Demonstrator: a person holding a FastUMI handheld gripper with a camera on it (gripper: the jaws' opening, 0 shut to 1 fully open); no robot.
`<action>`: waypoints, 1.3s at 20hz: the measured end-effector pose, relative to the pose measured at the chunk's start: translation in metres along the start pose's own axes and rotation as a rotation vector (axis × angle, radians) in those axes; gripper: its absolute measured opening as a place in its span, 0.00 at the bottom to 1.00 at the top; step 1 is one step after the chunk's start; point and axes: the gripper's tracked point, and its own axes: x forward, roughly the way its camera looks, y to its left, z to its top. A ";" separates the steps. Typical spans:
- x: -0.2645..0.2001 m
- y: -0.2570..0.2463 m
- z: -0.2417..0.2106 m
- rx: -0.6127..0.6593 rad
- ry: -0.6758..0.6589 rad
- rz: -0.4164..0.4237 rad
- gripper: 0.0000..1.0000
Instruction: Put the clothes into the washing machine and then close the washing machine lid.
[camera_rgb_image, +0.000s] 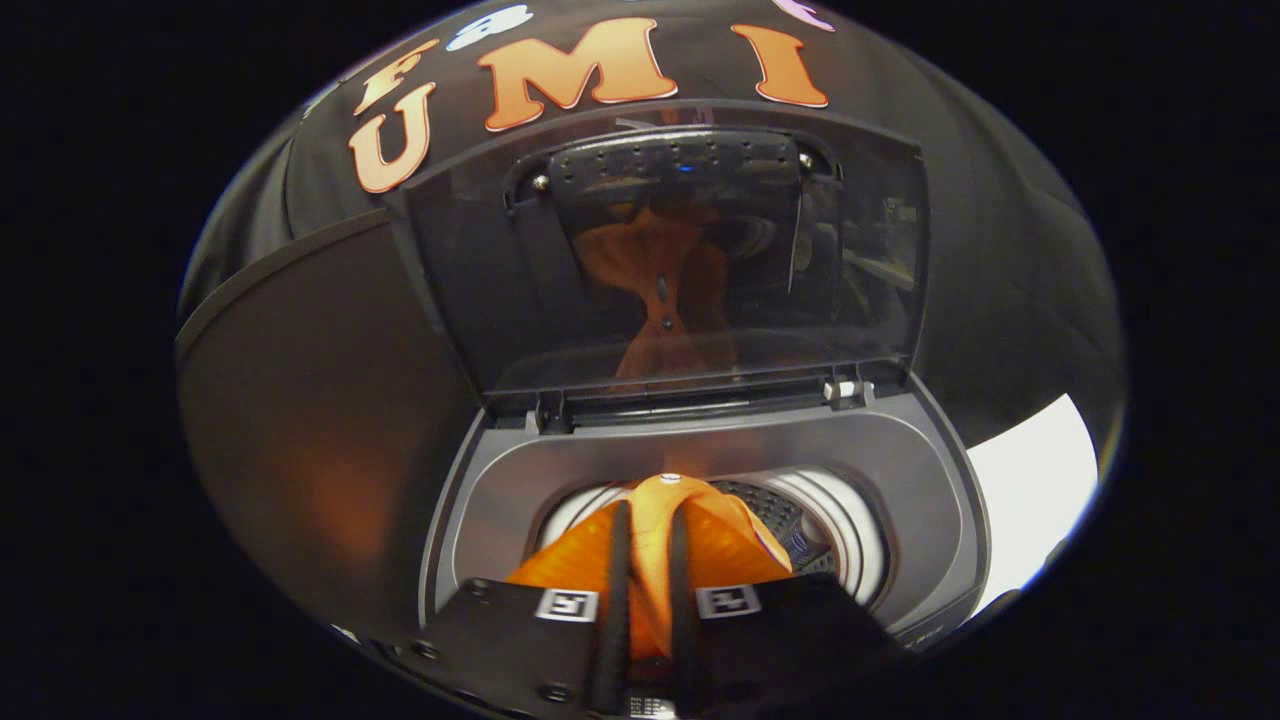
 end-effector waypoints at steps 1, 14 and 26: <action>0.003 -0.004 -0.003 -0.003 0.004 -0.023 0.43; -0.020 -0.005 -0.004 0.032 -0.022 -0.044 0.99; -0.144 0.027 0.140 -0.017 -0.391 -0.033 0.99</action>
